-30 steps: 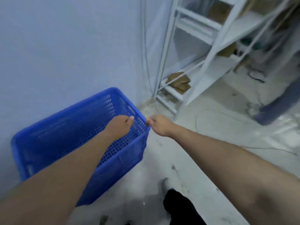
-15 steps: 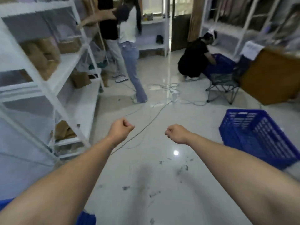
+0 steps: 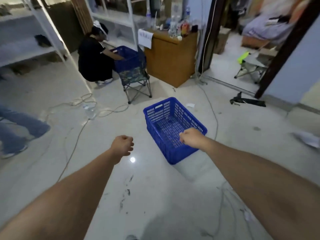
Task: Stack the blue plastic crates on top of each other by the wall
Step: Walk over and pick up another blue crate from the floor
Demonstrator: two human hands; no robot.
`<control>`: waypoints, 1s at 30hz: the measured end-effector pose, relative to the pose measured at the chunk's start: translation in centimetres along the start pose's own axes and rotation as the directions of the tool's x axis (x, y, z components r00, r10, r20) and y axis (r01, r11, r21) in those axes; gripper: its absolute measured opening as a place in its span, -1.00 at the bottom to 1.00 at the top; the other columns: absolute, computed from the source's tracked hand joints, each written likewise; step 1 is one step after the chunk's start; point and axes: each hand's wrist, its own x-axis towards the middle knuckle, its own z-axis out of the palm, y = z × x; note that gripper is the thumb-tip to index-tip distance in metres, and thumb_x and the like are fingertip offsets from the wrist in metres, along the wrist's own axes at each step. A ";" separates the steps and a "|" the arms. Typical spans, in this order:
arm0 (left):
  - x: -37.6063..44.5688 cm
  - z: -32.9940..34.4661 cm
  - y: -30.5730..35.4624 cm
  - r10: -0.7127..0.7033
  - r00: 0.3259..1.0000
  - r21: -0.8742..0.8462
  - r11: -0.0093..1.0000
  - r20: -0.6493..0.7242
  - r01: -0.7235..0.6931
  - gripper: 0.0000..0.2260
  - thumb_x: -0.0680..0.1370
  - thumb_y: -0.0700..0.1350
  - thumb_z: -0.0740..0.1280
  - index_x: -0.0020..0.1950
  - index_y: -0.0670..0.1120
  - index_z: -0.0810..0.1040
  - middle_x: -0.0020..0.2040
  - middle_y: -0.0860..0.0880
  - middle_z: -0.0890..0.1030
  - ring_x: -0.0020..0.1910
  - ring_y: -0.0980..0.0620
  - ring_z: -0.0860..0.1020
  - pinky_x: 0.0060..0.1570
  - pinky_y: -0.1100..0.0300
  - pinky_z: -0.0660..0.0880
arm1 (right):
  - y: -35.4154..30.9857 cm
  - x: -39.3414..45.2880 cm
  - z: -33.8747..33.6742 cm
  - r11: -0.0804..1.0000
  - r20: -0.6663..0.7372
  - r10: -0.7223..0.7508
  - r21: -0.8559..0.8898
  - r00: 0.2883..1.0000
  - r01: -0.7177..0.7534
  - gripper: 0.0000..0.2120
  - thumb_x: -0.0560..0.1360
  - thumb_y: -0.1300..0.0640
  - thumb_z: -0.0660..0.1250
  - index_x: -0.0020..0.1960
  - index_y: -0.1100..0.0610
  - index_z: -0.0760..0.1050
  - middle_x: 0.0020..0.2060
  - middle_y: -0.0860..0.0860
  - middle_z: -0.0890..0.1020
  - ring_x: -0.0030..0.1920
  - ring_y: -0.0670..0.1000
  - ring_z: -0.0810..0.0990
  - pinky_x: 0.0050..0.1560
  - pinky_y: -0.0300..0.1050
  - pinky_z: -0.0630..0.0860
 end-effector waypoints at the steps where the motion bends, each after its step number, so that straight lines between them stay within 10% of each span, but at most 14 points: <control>1: 1.5 1.2 1.2 -0.002 1.000 0.019 1.000 0.015 0.001 -0.83 0.56 -0.15 0.22 0.04 -0.21 0.52 -0.09 -0.15 0.57 -0.16 -0.10 0.54 -0.08 0.06 0.51 | 0.7 1.5 -1.0 0.999 -0.006 0.028 0.017 1.000 -0.027 -0.76 0.53 0.11 0.22 -0.28 0.16 0.45 -0.30 0.09 0.53 -0.28 0.06 0.47 -0.23 -0.11 0.37; 6: 11.1 5.4 5.0 -0.039 0.996 0.063 0.997 0.082 0.033 -0.92 0.52 -0.27 0.27 -0.14 -0.18 0.54 -0.12 -0.18 0.57 -0.23 -0.10 0.52 -0.21 0.12 0.49 | 3.1 9.4 -4.3 0.991 -0.003 0.135 -0.014 0.991 -0.135 -0.78 0.41 0.21 0.23 -0.38 0.12 0.28 -0.36 0.09 0.39 -0.27 0.07 0.38 -0.25 -0.05 0.29; 18: 38.3 15.3 8.6 -0.371 0.910 0.112 0.928 0.183 0.356 -0.87 0.56 -0.20 0.25 -0.18 -0.18 0.46 -0.10 -0.20 0.58 -0.25 -0.08 0.53 -0.19 0.12 0.48 | 5.5 32.0 -12.7 0.943 -0.048 0.302 -0.132 0.952 -0.306 -0.76 0.54 0.17 0.24 -0.07 0.35 0.56 -0.08 0.24 0.64 -0.15 0.08 0.53 -0.14 -0.10 0.43; 23: 46.2 18.5 8.1 -0.489 0.839 0.122 0.872 0.238 0.474 -0.93 0.55 -0.27 0.26 0.00 -0.24 0.48 -0.13 -0.21 0.60 -0.03 -0.17 0.59 0.09 -0.05 0.55 | 7.8 43.1 -12.3 0.930 -0.005 0.363 -0.054 0.932 -0.362 -0.85 0.52 0.17 0.21 -0.23 0.14 0.41 -0.28 0.12 0.46 -0.27 0.04 0.39 -0.25 -0.11 0.30; 30: 59.8 24.8 -2.9 -0.641 0.764 0.054 0.767 0.066 0.639 -0.69 0.53 -0.40 0.25 0.25 -0.23 0.44 -0.12 -0.23 0.52 -0.19 -0.11 0.50 -0.07 -0.09 0.53 | 17.6 64.8 -4.6 0.909 0.074 0.418 -0.046 0.906 -0.415 -0.75 0.55 0.20 0.11 -0.31 0.13 0.22 -0.38 0.14 0.30 -0.36 0.05 0.22 -0.25 0.00 0.20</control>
